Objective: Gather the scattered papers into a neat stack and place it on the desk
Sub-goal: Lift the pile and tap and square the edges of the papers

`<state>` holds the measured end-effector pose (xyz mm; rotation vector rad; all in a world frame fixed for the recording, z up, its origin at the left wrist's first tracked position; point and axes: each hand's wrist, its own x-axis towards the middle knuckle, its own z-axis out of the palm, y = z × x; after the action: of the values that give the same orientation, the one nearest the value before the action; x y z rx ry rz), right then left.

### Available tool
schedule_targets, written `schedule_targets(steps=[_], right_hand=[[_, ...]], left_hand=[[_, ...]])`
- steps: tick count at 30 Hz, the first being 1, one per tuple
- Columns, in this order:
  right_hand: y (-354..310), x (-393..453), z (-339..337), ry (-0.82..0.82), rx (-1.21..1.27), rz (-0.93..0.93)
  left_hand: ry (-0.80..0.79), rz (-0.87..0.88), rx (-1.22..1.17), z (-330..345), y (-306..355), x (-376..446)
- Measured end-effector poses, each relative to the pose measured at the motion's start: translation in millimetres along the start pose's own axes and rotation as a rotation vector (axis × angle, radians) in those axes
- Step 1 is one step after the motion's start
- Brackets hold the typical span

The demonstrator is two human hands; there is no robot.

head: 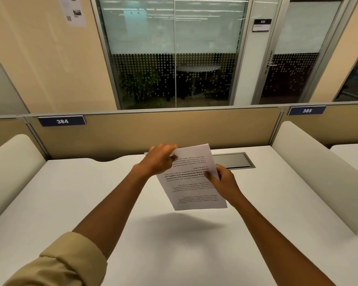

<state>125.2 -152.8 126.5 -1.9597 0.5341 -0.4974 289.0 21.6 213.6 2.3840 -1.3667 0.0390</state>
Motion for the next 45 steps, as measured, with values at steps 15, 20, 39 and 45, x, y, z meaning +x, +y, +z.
schedule_targets(steps=[15, 20, 39, 45], right_hand=[[18.5, -17.2, -12.1, 0.079, 0.330, 0.089], [22.9, -23.7, 0.3, 0.082, 0.404, 0.117], [54.5, -55.6, 45.8, 0.097, 0.403, 0.223], [50.9, -50.8, 46.3, 0.071, 0.365, 0.218]], left_hand=[[0.326, -0.409, -0.981, 48.8, -33.1, -46.2], [0.248, -0.453, -1.216, 101.8, -12.1, -74.9], [0.517, -0.631, -0.921, 168.2, 8.9, -117.2], [0.500, -0.608, -0.872, 167.9, 4.2, -115.2]])
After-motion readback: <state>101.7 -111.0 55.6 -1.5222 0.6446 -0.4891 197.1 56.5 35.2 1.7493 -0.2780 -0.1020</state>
